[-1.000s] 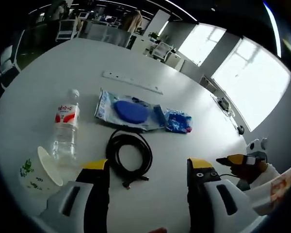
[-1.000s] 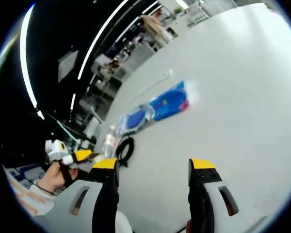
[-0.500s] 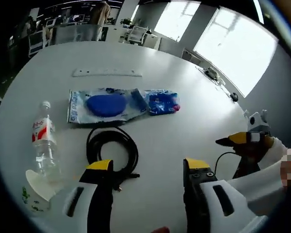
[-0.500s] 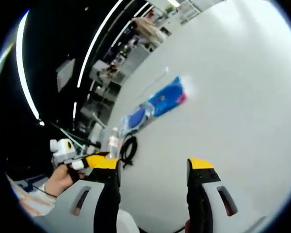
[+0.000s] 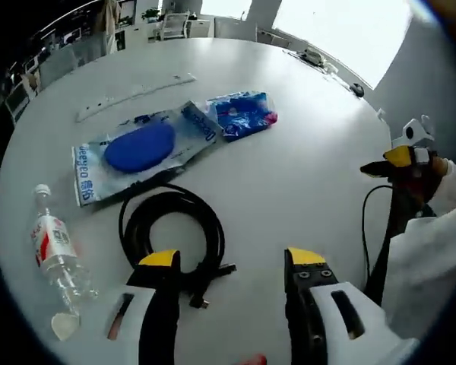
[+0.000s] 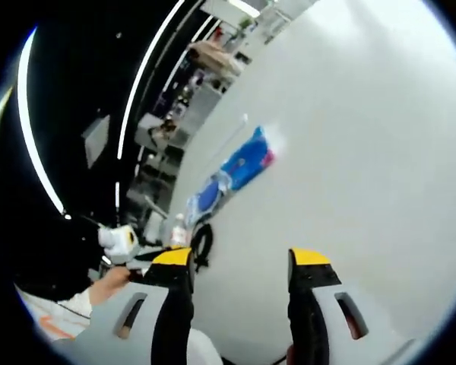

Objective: Arrange the tabletop items into an orderly group along one side of the table until the central work area is clear of visible clutter.

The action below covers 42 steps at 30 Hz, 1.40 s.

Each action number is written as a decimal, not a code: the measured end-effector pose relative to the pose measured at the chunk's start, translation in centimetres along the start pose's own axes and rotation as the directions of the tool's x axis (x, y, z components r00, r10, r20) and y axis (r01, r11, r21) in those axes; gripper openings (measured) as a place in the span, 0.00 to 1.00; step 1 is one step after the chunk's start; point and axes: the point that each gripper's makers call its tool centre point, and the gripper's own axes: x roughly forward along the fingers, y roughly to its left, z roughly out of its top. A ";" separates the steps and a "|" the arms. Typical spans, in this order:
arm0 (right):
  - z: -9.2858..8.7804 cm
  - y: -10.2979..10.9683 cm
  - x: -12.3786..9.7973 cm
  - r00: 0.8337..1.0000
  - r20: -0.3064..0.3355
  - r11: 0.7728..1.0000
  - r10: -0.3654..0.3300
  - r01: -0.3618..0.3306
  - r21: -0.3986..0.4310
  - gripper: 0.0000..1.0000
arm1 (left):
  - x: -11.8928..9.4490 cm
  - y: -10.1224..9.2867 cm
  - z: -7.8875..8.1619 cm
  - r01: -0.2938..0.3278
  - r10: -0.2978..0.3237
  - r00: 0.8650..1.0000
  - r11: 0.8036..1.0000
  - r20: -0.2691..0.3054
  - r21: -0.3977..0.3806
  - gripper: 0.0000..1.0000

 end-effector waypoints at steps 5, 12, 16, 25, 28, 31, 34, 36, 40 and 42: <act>-0.2 0.2 0.0 1.000 -0.002 1.000 0.011 -0.011 0.007 0.45 | 1.0 0.3 -0.5 -0.015 0.024 0.997 0.992 -0.070 0.129 0.49; -0.5 0.6 -0.4 1.000 -0.006 1.000 0.029 -0.029 -0.004 0.38 | 2.2 -0.2 -0.2 -0.026 0.031 0.998 0.995 -0.048 0.101 0.29; -0.6 0.2 -0.5 1.000 -0.008 1.000 0.022 -0.022 0.002 0.38 | 2.8 0.0 -0.6 -0.052 0.059 0.996 0.993 -0.062 0.110 0.27; -0.6 0.3 -0.3 1.000 -0.019 1.000 0.021 -0.021 -0.012 0.37 | 2.7 1.6 -0.8 -0.106 0.107 0.994 0.993 -0.022 0.051 0.08; -0.7 0.5 -0.2 0.999 -0.027 1.000 0.024 -0.025 -0.015 0.37 | 2.4 1.5 -0.5 -0.117 0.117 0.993 0.992 -0.009 0.042 0.07; -0.7 0.6 -0.2 0.999 -0.029 0.999 0.028 -0.029 -0.022 0.37 | 1.7 1.0 1.2 -0.090 0.091 0.992 0.996 0.082 -0.019 0.05; -0.7 0.5 -0.1 0.999 -0.031 0.999 0.030 -0.030 -0.020 0.37 | 0.8 0.8 2.5 -0.046 0.058 0.988 0.995 0.140 -0.083 0.04; -0.8 0.6 -0.1 0.999 -0.036 0.999 0.028 -0.029 -0.021 0.37 | 0.0 0.8 3.0 -0.036 0.052 0.985 0.994 0.164 -0.100 0.04; -0.7 0.8 0.1 0.999 -0.037 0.999 0.036 -0.038 -0.031 0.37 | -2.1 -1.1 5.5 0.130 -0.060 0.953 0.967 0.296 -0.221 0.03; -0.7 1.1 0.2 0.998 -0.040 0.998 0.043 -0.045 -0.045 0.39 | -3.6 -2.3 7.0 0.223 -0.119 0.919 0.943 0.375 -0.248 0.03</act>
